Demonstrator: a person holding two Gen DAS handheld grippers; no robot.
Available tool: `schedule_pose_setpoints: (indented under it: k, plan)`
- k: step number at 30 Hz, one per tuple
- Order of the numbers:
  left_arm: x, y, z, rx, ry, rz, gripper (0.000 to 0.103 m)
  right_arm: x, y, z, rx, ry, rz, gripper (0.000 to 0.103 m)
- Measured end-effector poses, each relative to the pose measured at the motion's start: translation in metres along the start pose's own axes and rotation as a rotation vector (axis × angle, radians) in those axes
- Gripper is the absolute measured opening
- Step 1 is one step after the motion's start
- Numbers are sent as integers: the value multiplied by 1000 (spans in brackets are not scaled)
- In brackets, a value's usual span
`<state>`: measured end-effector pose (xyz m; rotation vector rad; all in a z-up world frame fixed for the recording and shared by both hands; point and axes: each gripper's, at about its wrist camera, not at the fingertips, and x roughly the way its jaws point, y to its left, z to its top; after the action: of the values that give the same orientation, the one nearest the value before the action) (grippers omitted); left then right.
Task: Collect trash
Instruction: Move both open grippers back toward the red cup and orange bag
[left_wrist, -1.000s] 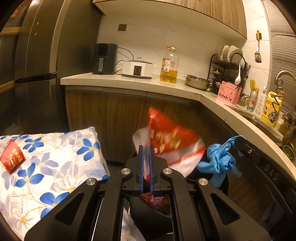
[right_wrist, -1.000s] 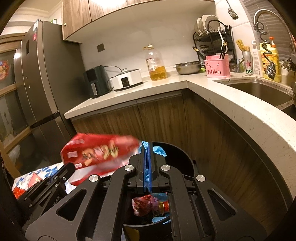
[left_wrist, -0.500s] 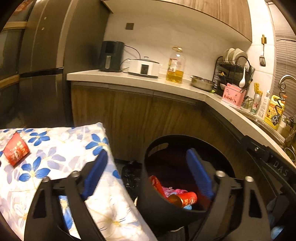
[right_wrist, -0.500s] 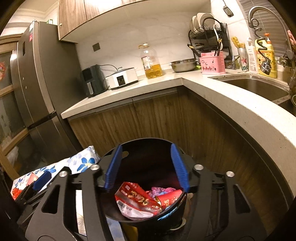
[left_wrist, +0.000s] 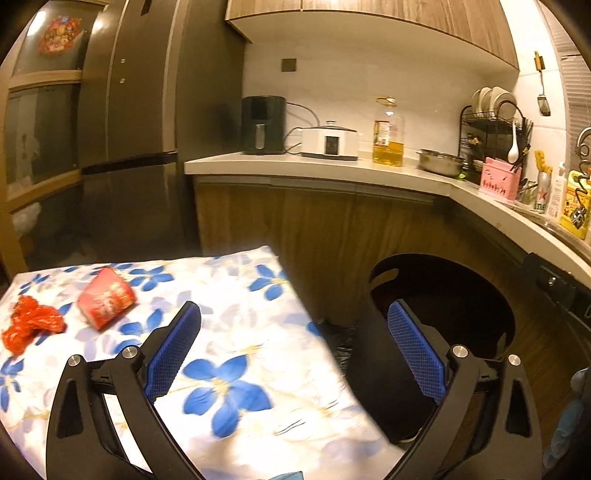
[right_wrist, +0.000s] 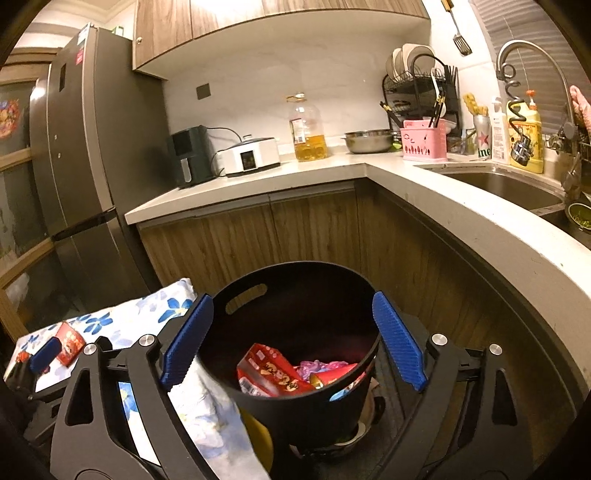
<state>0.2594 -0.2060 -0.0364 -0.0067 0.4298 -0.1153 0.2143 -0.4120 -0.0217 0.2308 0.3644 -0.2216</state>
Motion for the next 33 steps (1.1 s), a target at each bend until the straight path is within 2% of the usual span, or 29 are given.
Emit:
schedule_pose_setpoints:
  k: [6, 20, 33]
  plan:
    - [-16, 30, -10, -12, 24, 38, 97, -14, 23, -17, -35, 3, 15, 89]
    - [-49, 92, -23, -83, 16, 131, 97, -35, 76, -42, -60, 11, 69, 89]
    - [-73, 157, -35, -135, 9, 236, 97, -43, 151, -66, -128, 16, 165, 89]
